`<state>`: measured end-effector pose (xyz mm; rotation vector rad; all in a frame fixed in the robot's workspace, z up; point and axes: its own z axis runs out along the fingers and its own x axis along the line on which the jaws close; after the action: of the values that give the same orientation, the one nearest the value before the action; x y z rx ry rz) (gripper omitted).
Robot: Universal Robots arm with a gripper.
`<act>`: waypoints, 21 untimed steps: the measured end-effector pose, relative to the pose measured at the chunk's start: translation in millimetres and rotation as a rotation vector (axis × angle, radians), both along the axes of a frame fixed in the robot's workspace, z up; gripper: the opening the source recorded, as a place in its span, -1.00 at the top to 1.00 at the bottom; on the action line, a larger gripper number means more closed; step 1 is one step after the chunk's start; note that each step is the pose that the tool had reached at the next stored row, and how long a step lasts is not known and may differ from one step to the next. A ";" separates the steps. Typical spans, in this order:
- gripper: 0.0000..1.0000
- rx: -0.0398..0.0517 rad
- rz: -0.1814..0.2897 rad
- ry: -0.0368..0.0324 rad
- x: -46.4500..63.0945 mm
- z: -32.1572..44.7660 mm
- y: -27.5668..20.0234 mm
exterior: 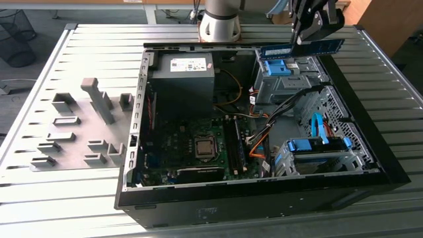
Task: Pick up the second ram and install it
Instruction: 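Pick up the second ram and move it above second insertion slot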
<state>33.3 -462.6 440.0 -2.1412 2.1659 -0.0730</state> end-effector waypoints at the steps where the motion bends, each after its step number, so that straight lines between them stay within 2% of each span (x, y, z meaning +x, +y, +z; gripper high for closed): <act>1: 0.72 0.0001 0.000 0.0084 0.0 -0.1 0.1; 2: 0.72 -0.0001 0.000 0.0150 0.0 -0.1 0.1; 3: 0.72 -0.0002 0.000 0.0175 0.0 -0.1 0.1; 16: 0.72 -0.0001 0.000 0.0185 0.0 -0.2 0.0; 19: 0.72 0.0020 -0.001 0.0244 0.0 -0.2 0.1; 21: 0.72 0.0018 -0.001 0.0245 0.0 -0.1 0.0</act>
<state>33.4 -462.6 439.8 -2.1509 2.1799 -0.0451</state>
